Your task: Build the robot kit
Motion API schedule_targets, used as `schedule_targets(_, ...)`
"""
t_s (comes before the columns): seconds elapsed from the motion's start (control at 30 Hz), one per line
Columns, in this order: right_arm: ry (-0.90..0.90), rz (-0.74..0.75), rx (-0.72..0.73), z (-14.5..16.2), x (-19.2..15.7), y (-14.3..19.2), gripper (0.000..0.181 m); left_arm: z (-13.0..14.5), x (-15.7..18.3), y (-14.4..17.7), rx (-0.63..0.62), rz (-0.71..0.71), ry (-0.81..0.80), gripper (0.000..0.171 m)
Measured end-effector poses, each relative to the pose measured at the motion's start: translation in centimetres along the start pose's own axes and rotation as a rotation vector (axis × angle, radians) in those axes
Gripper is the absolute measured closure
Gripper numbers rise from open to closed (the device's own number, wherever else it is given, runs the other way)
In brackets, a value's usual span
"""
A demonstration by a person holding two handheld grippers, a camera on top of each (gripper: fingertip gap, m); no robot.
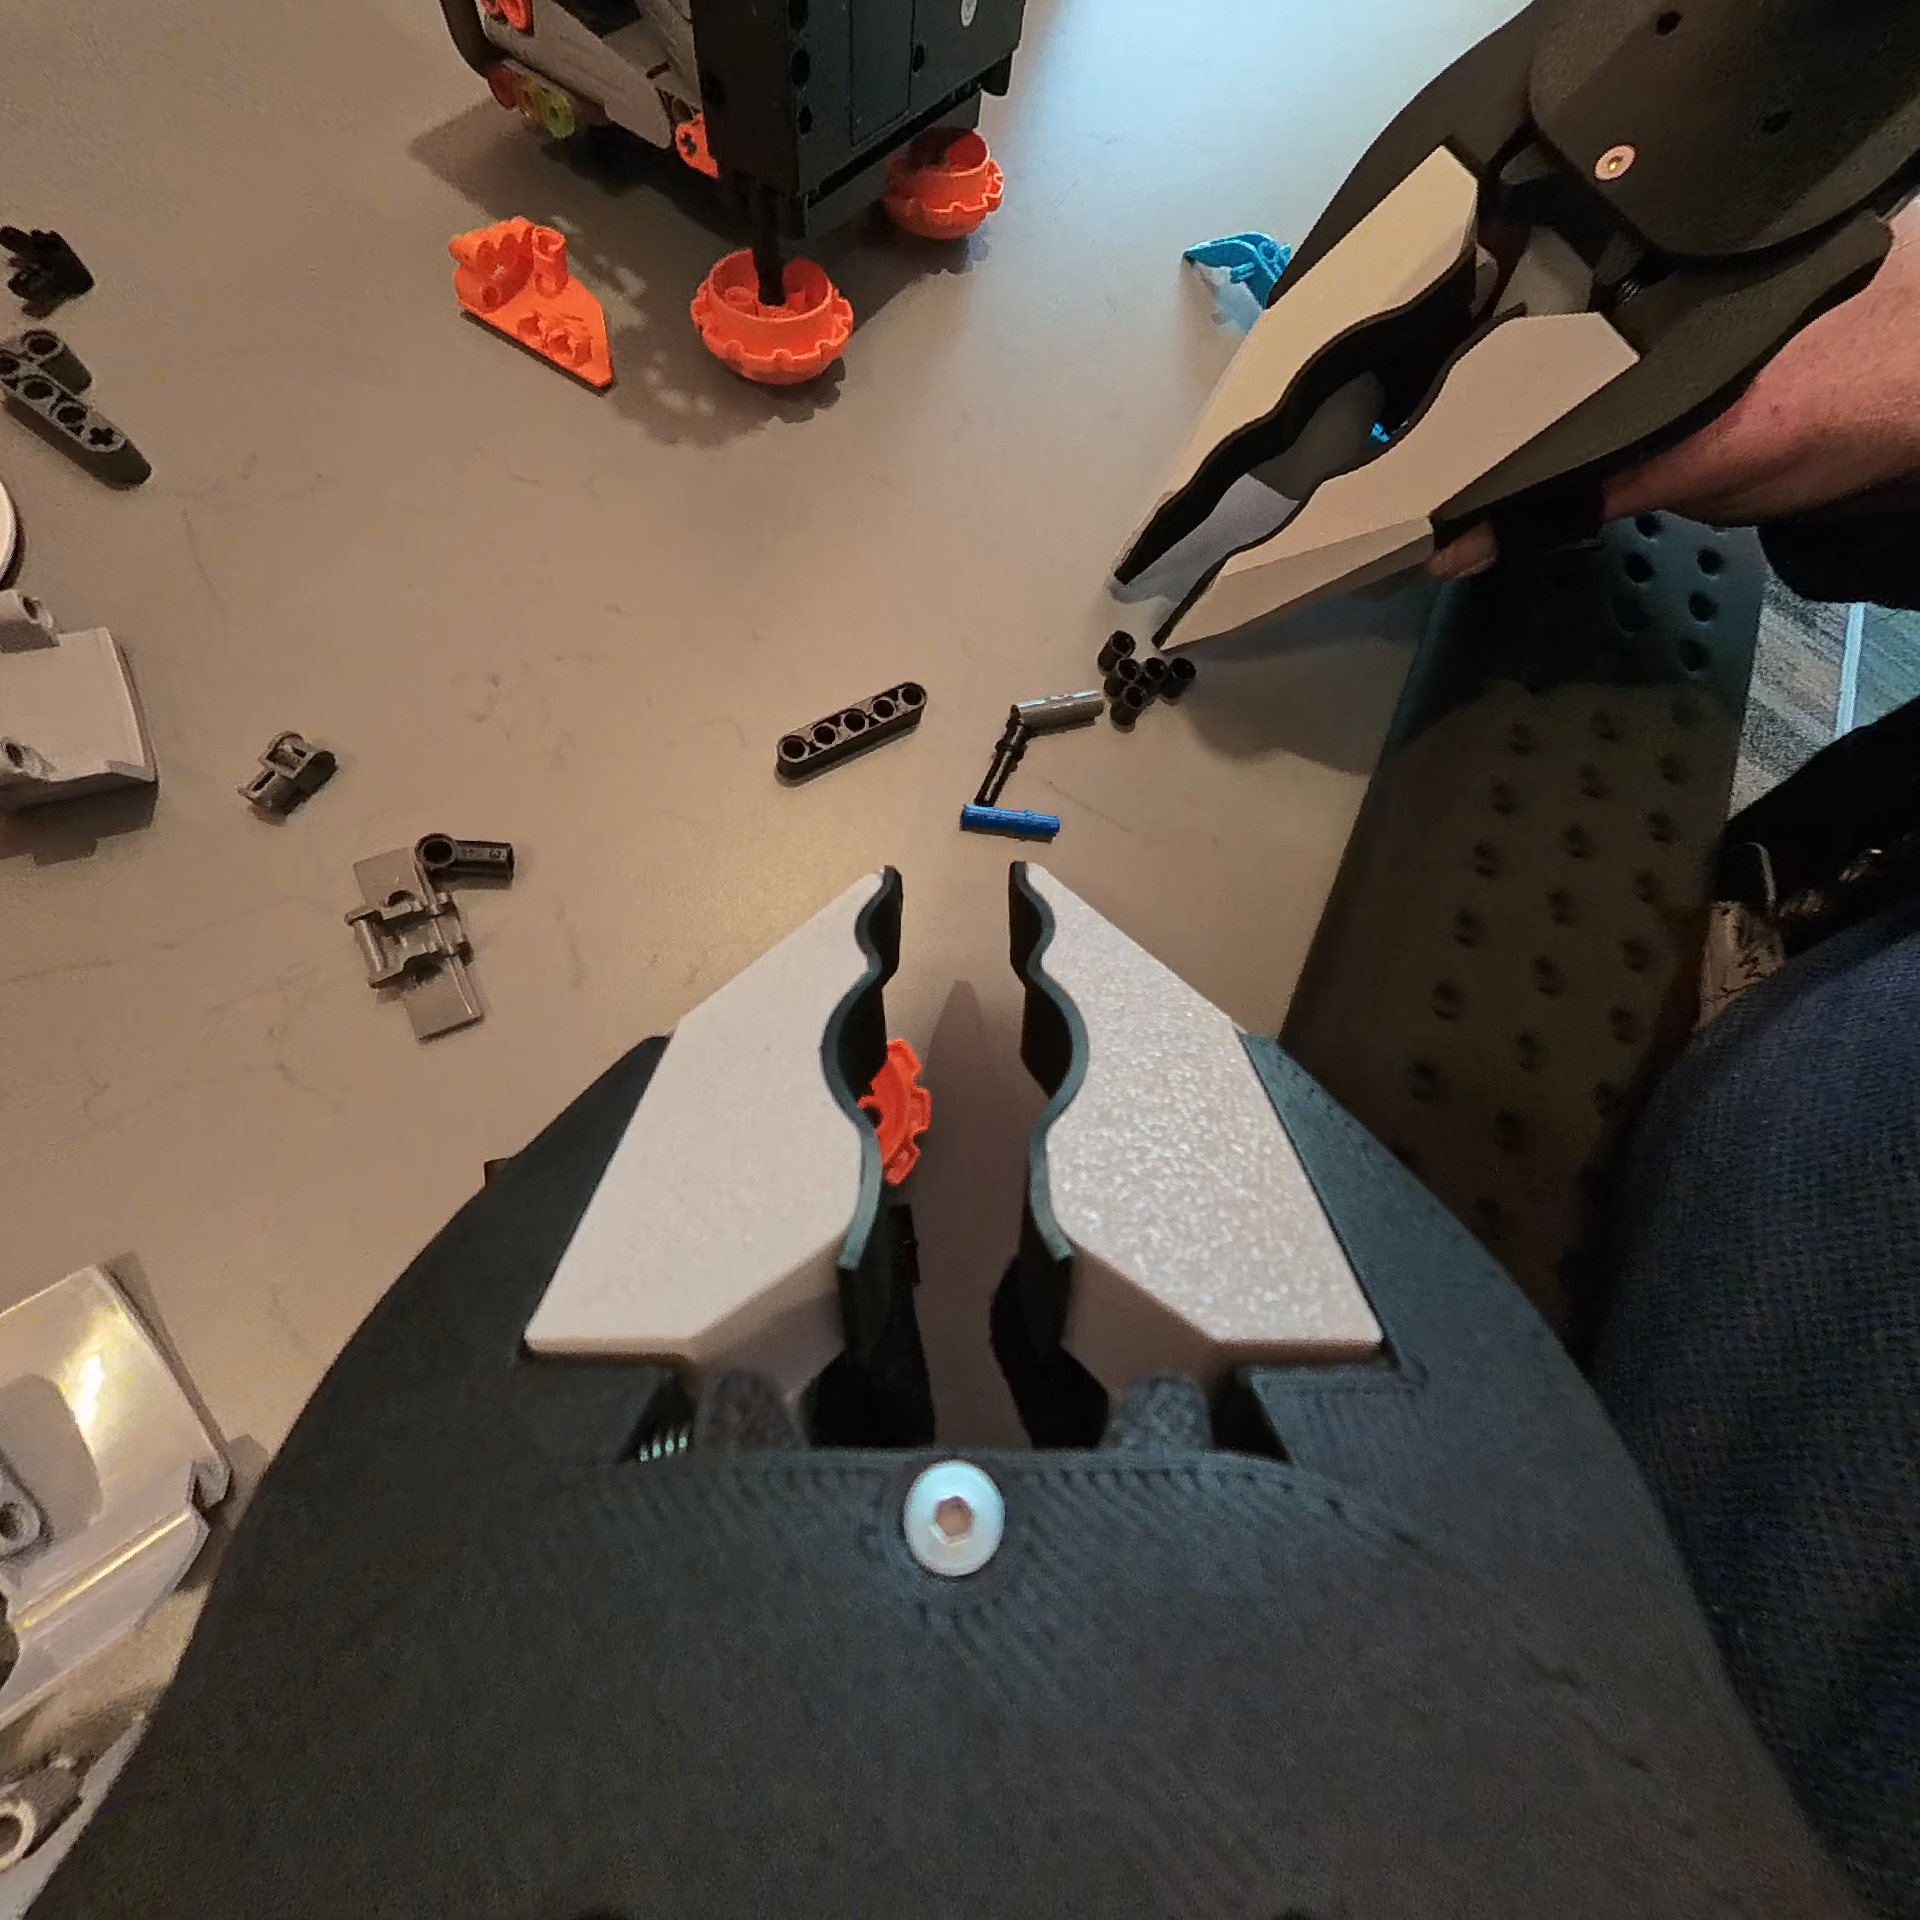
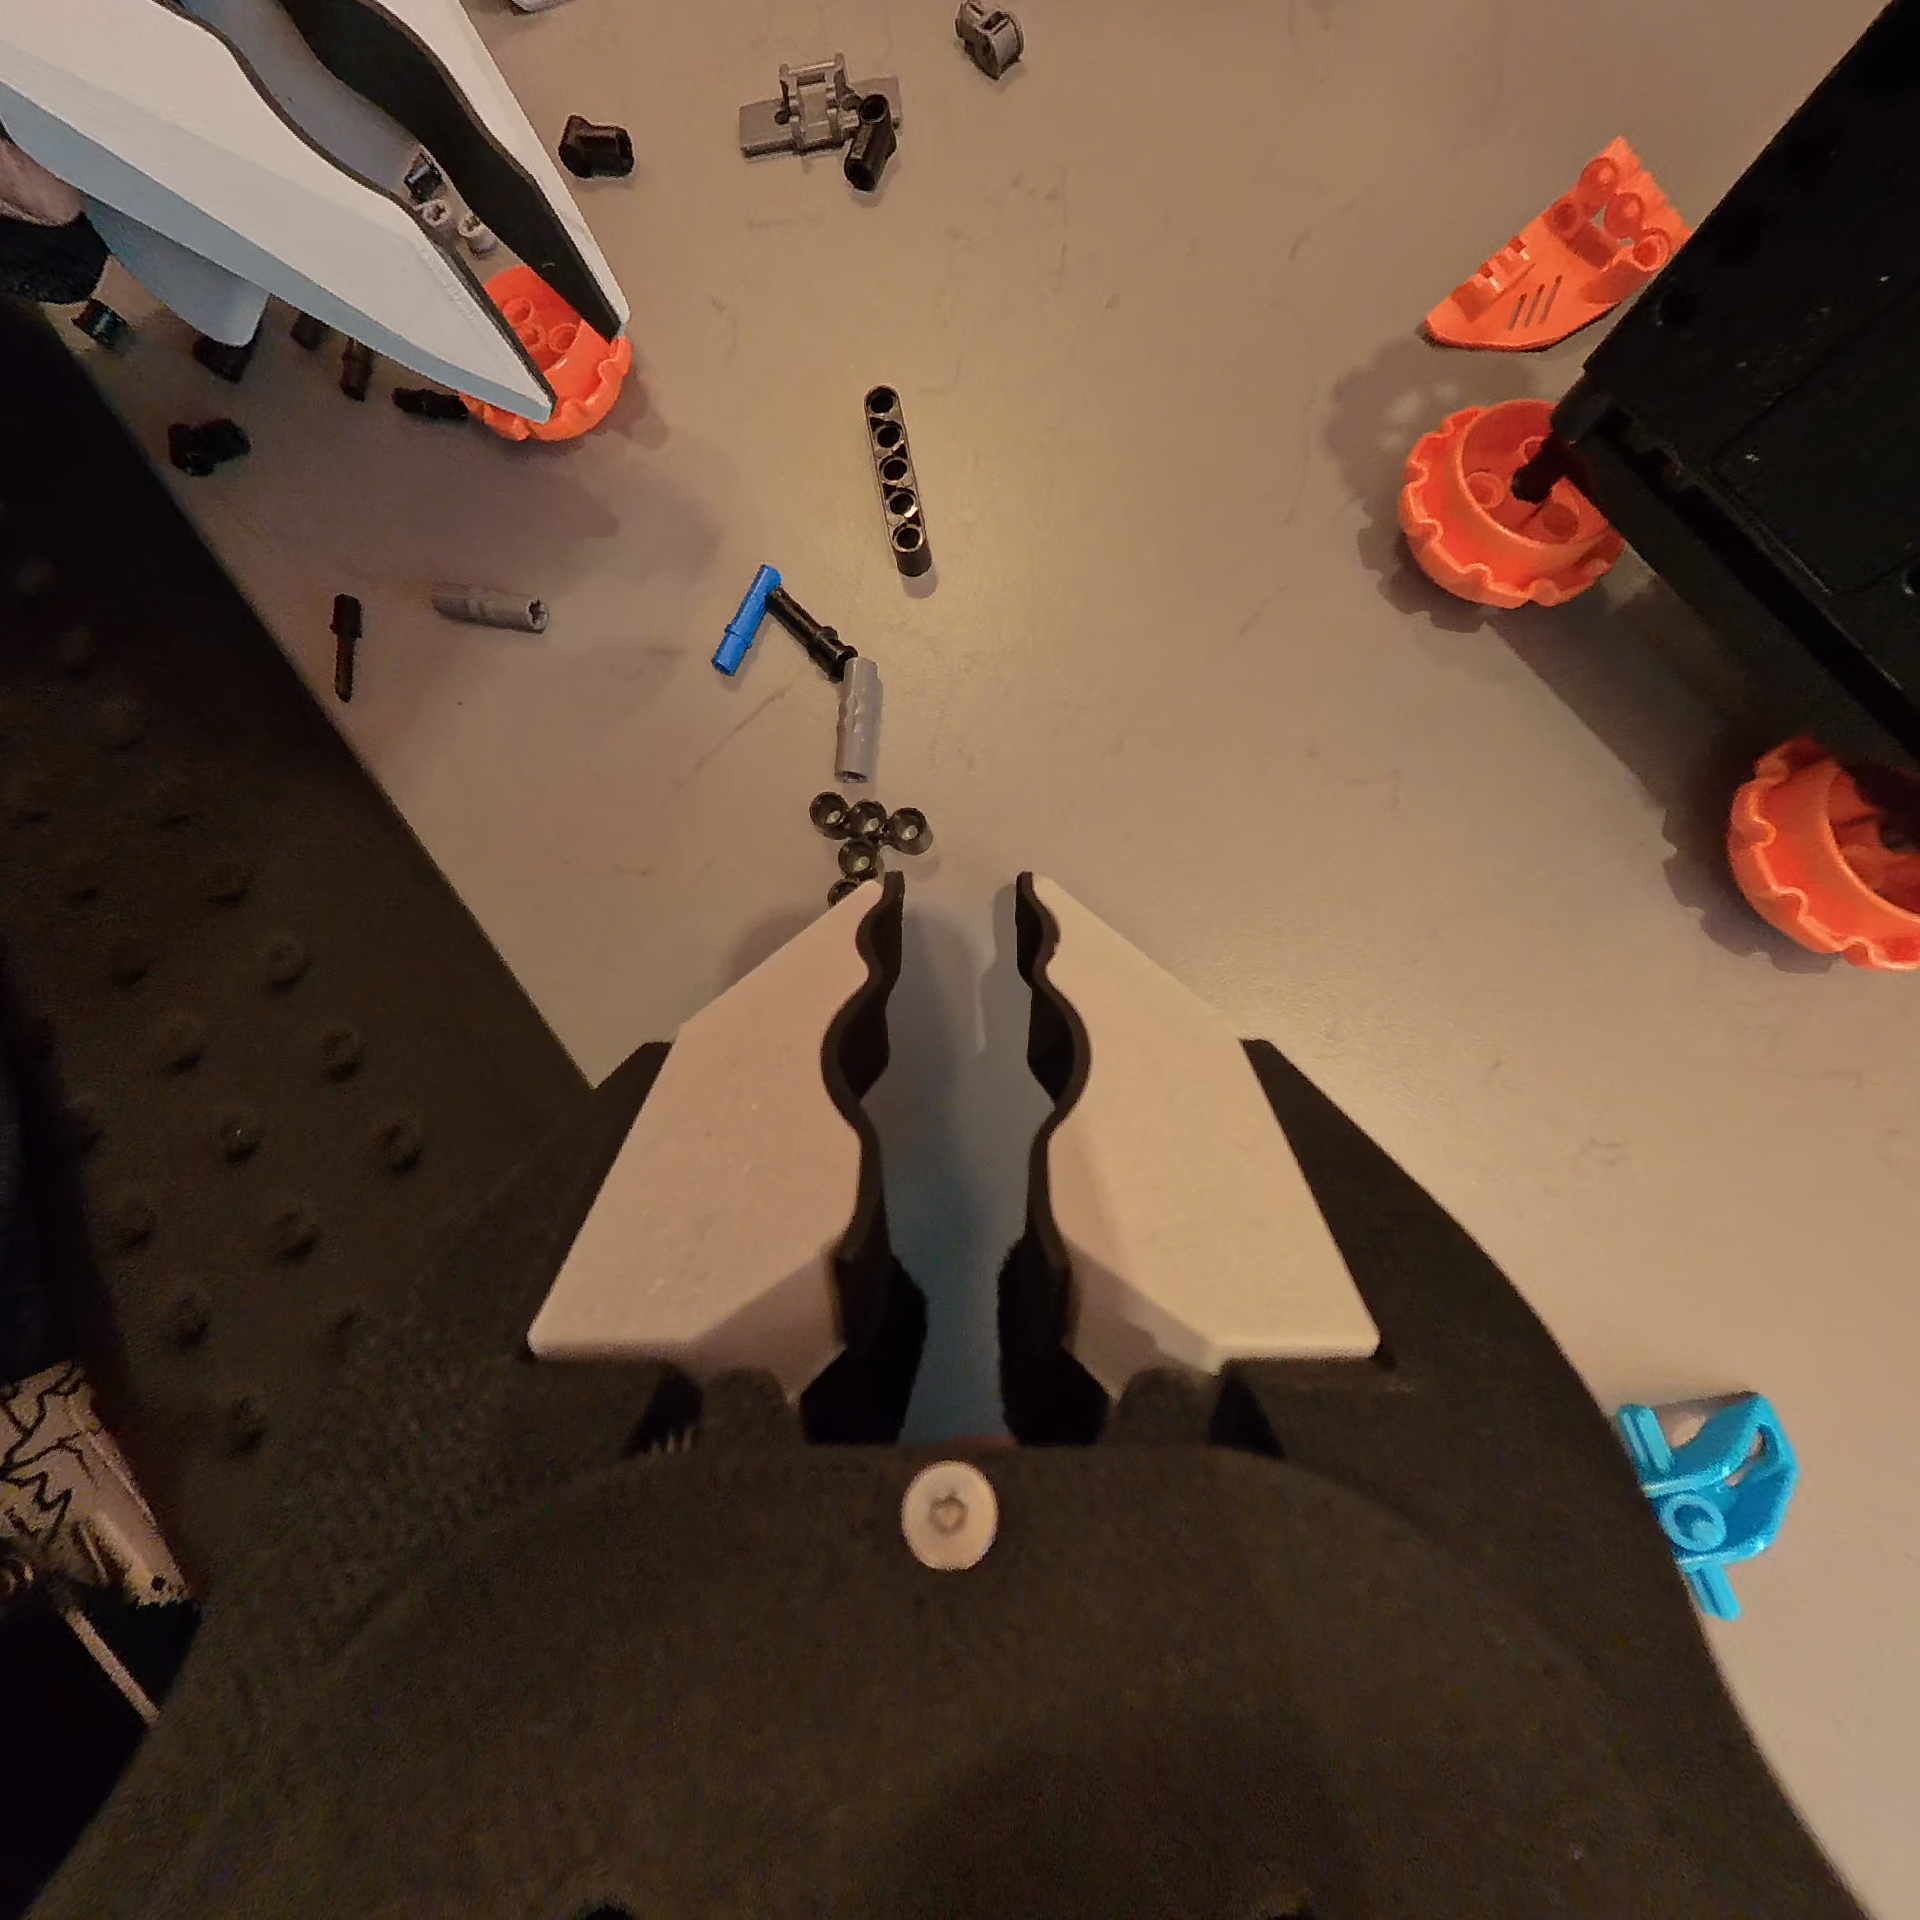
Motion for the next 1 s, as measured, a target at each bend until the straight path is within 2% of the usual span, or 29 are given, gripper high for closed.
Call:
schedule_targets(0.57, -0.001, 0.001, -0.004, 0.1, 0.0, -0.1, 0.162, 0.0, -0.2, 0.9, 0.004, -0.035, -0.015, 0.152)
schedule_targets(0.77, -0.001, 0.000, -0.006, 0.0, 0.1, -0.1, 0.161, -1.3, -2.1, 4.6, 0.062, -0.158, -0.032, 0.152)
schedule_targets(1.0, 0.000, 0.006, -0.008, 0.0, 0.1, -0.1, 0.162, -2.4, -6.8, 11.6, 0.100, -0.442, -0.072, 0.152)
Point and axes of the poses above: each gripper's, where its closed fingertips meet, y back along the fingers, z out of its underside, x = y × z across the jaws, the point moved 7 cm from there along y, back along the fingers, and after that the axes turned 3 degrees about y, right-handed, at the moved point
